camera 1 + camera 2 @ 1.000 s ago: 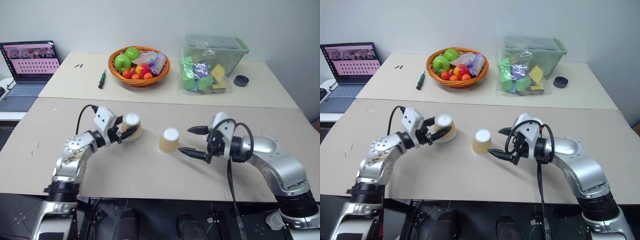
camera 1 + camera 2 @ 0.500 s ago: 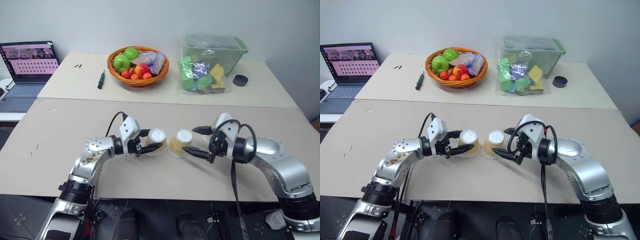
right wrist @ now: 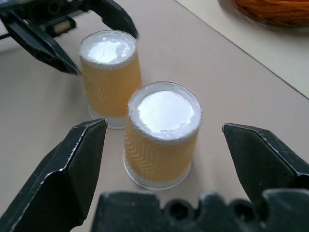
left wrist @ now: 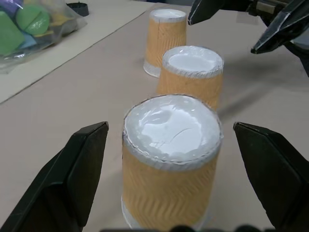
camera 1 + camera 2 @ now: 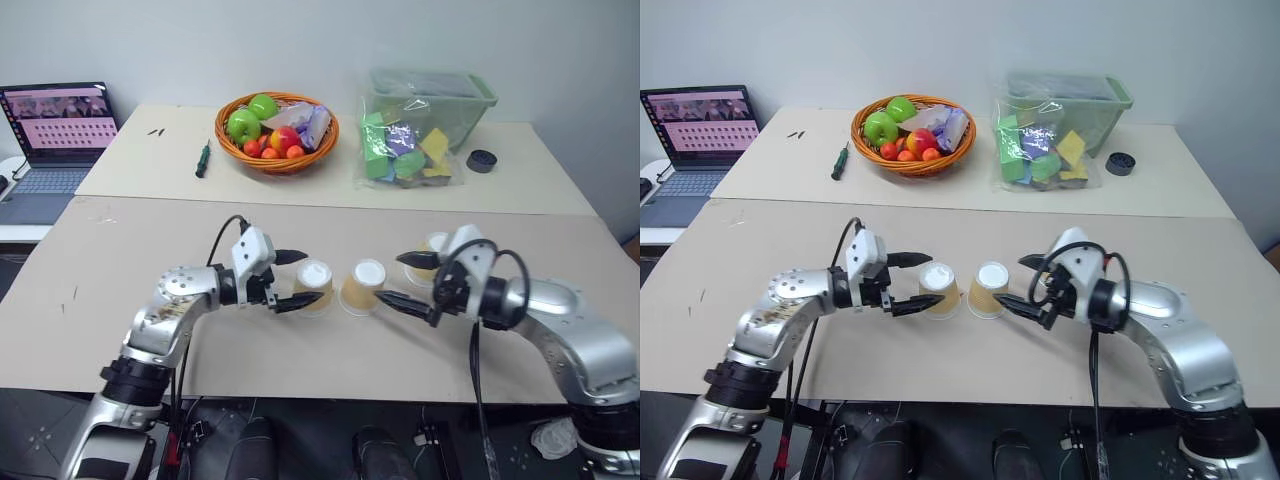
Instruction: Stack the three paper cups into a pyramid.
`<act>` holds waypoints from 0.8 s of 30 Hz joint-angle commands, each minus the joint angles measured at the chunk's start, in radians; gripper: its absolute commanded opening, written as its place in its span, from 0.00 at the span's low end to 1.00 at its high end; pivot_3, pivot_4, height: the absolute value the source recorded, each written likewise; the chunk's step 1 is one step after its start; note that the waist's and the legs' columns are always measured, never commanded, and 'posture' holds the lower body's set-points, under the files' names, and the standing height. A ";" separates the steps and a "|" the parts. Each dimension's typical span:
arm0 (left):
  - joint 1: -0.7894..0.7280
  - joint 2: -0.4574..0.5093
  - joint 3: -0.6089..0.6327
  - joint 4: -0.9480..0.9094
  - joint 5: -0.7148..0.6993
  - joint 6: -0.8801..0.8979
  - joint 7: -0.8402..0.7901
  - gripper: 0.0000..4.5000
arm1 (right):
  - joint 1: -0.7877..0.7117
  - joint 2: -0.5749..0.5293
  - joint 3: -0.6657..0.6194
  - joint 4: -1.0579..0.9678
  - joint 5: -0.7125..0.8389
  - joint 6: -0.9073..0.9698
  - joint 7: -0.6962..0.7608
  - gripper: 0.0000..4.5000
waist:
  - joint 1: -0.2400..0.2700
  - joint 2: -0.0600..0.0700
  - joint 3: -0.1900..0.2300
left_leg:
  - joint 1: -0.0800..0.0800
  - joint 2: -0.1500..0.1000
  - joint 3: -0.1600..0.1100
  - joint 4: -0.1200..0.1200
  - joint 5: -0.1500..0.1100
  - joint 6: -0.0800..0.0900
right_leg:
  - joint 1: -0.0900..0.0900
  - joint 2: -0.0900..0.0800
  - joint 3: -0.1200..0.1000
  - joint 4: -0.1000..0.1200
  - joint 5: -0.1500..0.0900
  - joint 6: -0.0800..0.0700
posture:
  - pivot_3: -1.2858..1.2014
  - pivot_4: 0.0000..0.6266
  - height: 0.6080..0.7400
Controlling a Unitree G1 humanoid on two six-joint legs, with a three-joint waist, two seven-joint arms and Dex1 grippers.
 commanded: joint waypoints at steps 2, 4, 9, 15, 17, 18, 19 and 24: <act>-0.062 0.101 0.120 -0.095 -0.112 0.146 -0.002 0.98 | 0.134 -0.086 -0.227 -0.025 0.065 0.003 0.077 1.00 | 0.005 0.000 0.000 | 0.000 0.000 0.000 0.000 0.000 0.000 | 0.000 0.000 0.000 0.000 0.000 0.000 | 0.52 0.24 0.64; -0.081 0.132 0.152 -0.126 -0.155 0.203 0.008 0.98 | 0.167 -0.110 -0.223 0.002 0.020 -0.014 0.058 1.00 | 0.004 0.000 0.000 | 0.001 0.000 0.000 0.000 0.000 0.000 | 0.001 0.000 0.000 0.000 -0.001 0.001 | 0.52 0.24 0.64; -0.109 0.139 0.180 -0.187 -0.228 0.286 0.040 0.98 | 0.066 -0.086 -0.109 0.143 -0.137 -0.035 -0.100 1.00 | -0.020 0.000 0.000 | 0.002 0.000 0.000 0.002 0.000 0.000 | 0.002 0.000 0.001 0.000 -0.003 0.005 | 0.52 0.24 0.64; -0.094 0.144 0.169 -0.223 -0.256 0.307 0.052 0.98 | -0.133 0.028 -0.024 0.313 -0.199 -0.052 -0.198 1.00 | -0.031 0.001 0.002 | 0.002 0.000 0.000 0.001 0.000 0.001 | 0.001 0.000 0.002 0.001 -0.002 0.005 | 0.52 0.24 0.64; -0.087 0.147 0.166 -0.226 -0.255 0.307 0.055 0.98 | -0.181 0.056 -0.006 0.344 -0.192 -0.054 -0.200 1.00 | -0.025 0.001 0.002 | 0.002 0.000 0.001 0.000 0.000 0.001 | 0.001 0.000 0.002 0.000 -0.001 0.002 | 0.52 0.24 0.64; -0.085 0.149 0.165 -0.227 -0.254 0.306 0.056 0.98 | -0.198 0.066 0.002 0.353 -0.190 -0.054 -0.195 1.00 | -0.022 0.002 0.002 | 0.001 0.000 0.001 0.000 0.000 0.001 | 0.000 0.000 0.002 0.000 -0.001 0.001 | 0.52 0.24 0.64; -0.085 0.149 0.165 -0.227 -0.253 0.306 0.057 0.98 | -0.208 0.072 0.011 0.360 -0.193 -0.057 -0.190 1.00 | -0.020 0.002 0.002 | 0.001 0.000 0.001 0.000 0.000 0.001 | 0.000 0.000 0.002 0.000 -0.001 0.001 | 0.52 0.24 0.64; -0.088 0.146 0.163 -0.228 -0.253 0.305 0.066 0.98 | -0.258 0.100 0.047 0.426 -0.210 -0.081 -0.182 1.00 | -0.013 0.002 0.003 | 0.000 0.000 0.000 0.000 -0.001 0.002 | 0.000 0.000 0.001 0.001 -0.001 0.000 | 0.52 0.24 0.64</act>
